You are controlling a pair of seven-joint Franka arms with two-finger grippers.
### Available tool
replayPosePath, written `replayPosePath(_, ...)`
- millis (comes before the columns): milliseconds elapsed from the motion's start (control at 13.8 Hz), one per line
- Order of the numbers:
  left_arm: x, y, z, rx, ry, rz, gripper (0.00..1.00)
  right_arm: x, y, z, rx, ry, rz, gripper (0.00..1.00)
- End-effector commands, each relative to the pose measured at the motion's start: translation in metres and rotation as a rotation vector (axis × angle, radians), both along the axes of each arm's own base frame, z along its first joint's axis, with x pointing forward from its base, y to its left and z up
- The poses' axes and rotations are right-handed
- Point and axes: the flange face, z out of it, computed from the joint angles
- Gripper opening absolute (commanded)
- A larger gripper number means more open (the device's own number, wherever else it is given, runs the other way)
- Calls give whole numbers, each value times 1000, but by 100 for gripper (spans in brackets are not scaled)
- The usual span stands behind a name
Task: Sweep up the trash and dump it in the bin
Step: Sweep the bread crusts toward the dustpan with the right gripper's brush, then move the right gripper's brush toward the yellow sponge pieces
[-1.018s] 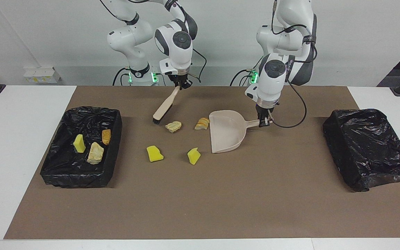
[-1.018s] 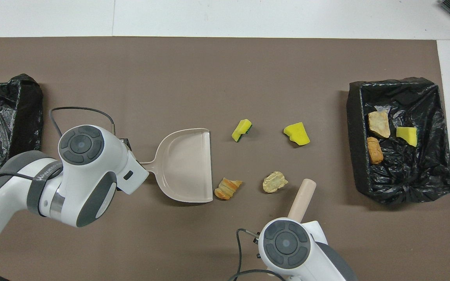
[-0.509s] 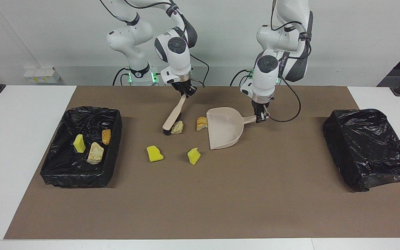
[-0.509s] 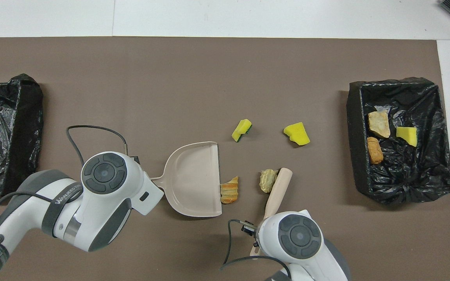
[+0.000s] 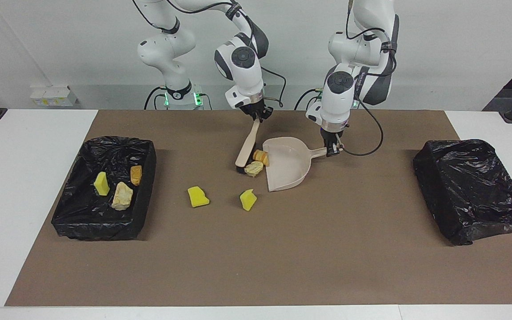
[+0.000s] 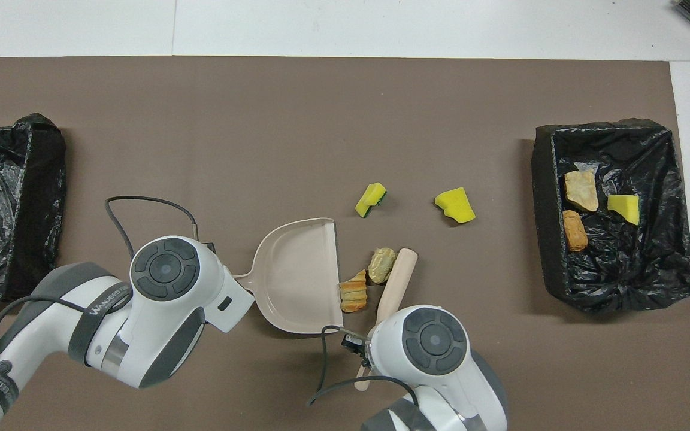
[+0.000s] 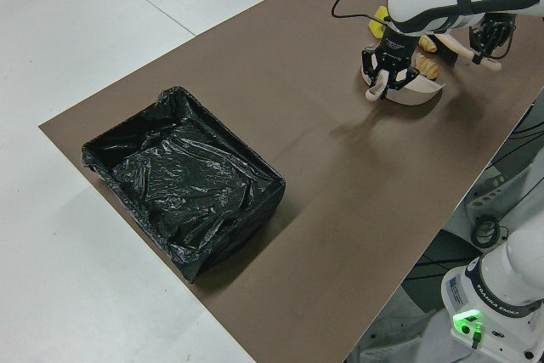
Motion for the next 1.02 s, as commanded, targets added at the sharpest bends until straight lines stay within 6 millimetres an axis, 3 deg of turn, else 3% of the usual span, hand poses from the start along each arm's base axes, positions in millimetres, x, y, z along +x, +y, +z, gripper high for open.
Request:
replayPosePath(0,-6,2,-5,0,-34,6,0,-11,30,21,50,-17,28,0)
replayPosePath(363,5,13,-8,-34,-56,-26,0,-12,53,38,77,-49,80,0)
replayPosePath(509,19,31,-9,-46,-74,15,0,-2,51,43,85,-79,141,0)
replayPosePath(727,35,38,-6,-71,-61,45,0,26,28,45,61,-130,195,0)
replayPosePath(945,53,49,8,-74,-59,84,0,64,-10,49,8,-172,269,0)
